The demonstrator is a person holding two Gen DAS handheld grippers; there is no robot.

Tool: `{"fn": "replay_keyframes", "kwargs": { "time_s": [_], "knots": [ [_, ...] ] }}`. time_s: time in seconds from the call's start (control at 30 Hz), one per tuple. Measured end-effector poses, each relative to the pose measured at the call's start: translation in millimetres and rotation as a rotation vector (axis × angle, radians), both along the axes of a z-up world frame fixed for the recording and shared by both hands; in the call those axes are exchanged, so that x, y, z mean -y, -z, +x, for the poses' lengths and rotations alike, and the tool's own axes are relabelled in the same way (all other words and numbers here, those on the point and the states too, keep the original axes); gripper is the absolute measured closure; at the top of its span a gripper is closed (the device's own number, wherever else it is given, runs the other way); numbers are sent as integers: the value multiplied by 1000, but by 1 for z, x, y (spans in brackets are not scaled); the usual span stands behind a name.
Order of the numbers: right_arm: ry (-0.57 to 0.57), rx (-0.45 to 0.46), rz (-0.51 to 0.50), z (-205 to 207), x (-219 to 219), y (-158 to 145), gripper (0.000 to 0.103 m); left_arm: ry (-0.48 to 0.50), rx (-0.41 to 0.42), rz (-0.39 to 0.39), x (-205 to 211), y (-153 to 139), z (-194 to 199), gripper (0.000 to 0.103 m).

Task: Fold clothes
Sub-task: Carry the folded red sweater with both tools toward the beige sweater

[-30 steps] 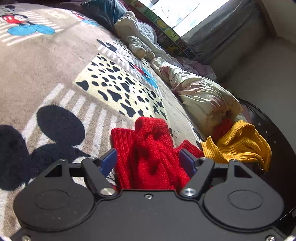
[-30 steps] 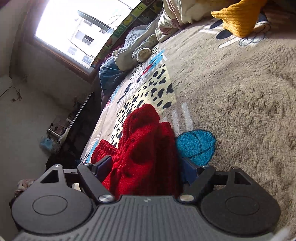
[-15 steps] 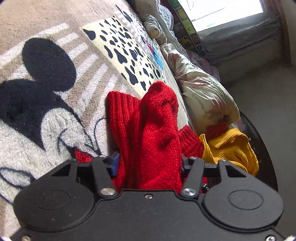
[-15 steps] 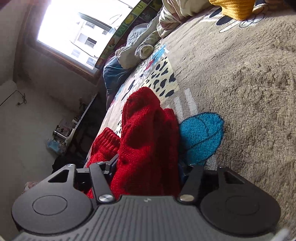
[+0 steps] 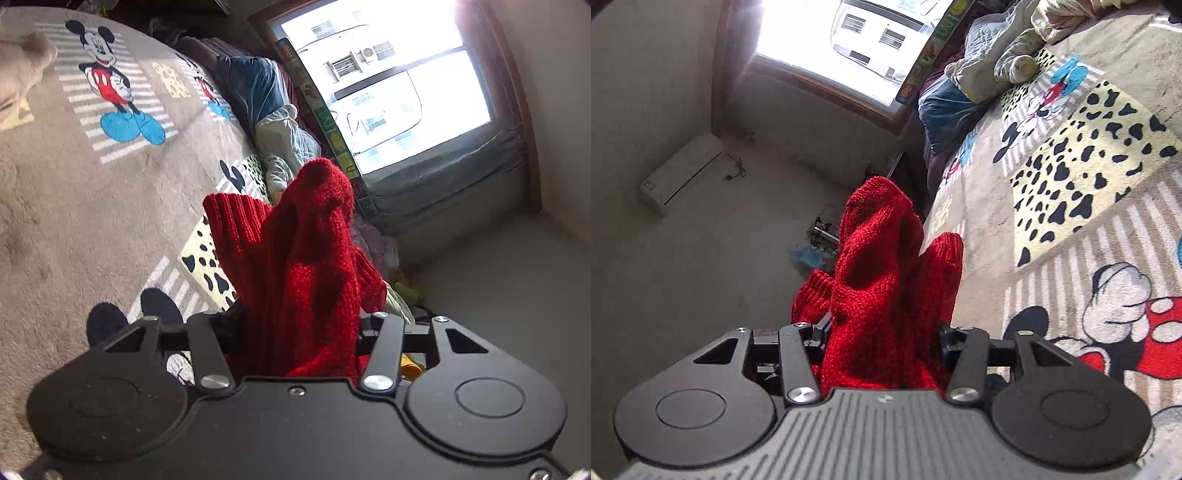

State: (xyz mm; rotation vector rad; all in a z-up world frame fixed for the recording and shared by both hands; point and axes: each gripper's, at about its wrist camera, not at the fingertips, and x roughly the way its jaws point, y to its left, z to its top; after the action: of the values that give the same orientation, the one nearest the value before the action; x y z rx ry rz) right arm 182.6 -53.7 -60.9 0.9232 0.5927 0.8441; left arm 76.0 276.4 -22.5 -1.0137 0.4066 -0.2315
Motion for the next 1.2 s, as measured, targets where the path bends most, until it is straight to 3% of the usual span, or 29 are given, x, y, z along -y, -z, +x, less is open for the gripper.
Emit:
{"fn": "replay_keyframes", "kwargs": {
  "time_s": [0.1,0.2,0.4,0.53,0.67,0.83,1.0,1.2],
  "knots": [
    [-107,43,37,2,-68,-35,53,-55,43,42,-59,-34,-26,53],
    [-204,20,46,-3,-136,-36,53,-135,20,59,-114,-35,-55,53],
    [-299,-150,-41,-18,-218,25,53,-256,-155,-66,-180,48,-85,53],
    [-338,-203,-80,-14,-243,52,53,-307,-180,-172,-205,89,-71,53],
    [-387,-175,-106,36,-281,43,53,-358,-139,-228,-232,94,-35,53],
    [-495,-69,-156,134,-351,13,53,-456,-34,-258,-263,81,21,53],
    [-538,9,-197,216,-405,-7,53,-602,74,-343,-271,94,72,52],
    [-518,107,-314,274,-439,-20,53,-697,148,-439,-276,120,121,52]
  ]
}}
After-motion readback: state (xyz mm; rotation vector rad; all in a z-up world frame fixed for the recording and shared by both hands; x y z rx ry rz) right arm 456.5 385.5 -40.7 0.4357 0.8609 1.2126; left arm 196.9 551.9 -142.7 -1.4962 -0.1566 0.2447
